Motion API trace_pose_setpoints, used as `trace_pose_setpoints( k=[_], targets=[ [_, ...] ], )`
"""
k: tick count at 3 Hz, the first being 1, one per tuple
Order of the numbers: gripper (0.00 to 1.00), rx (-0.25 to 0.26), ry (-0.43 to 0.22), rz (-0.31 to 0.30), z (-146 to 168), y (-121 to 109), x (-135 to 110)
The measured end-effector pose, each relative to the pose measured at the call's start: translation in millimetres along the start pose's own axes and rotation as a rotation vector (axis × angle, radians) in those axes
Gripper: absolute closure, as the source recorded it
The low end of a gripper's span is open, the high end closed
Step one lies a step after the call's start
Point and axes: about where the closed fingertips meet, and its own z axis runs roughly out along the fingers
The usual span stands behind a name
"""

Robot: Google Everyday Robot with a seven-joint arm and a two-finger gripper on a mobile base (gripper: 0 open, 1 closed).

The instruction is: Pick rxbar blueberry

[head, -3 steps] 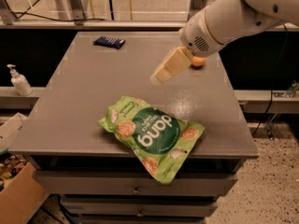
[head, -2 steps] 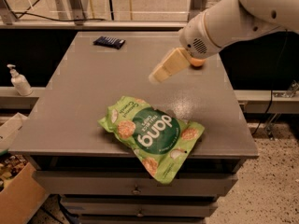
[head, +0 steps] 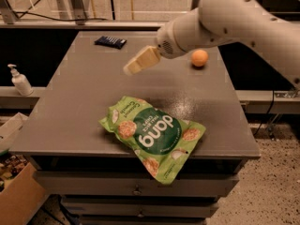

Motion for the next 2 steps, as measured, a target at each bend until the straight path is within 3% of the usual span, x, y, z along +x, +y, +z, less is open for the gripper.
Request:
trace_pose_setpoints(
  k=[2],
  targets=[
    [0.0,0.055,-0.075,0.06,101,-39,-30]
  ],
)
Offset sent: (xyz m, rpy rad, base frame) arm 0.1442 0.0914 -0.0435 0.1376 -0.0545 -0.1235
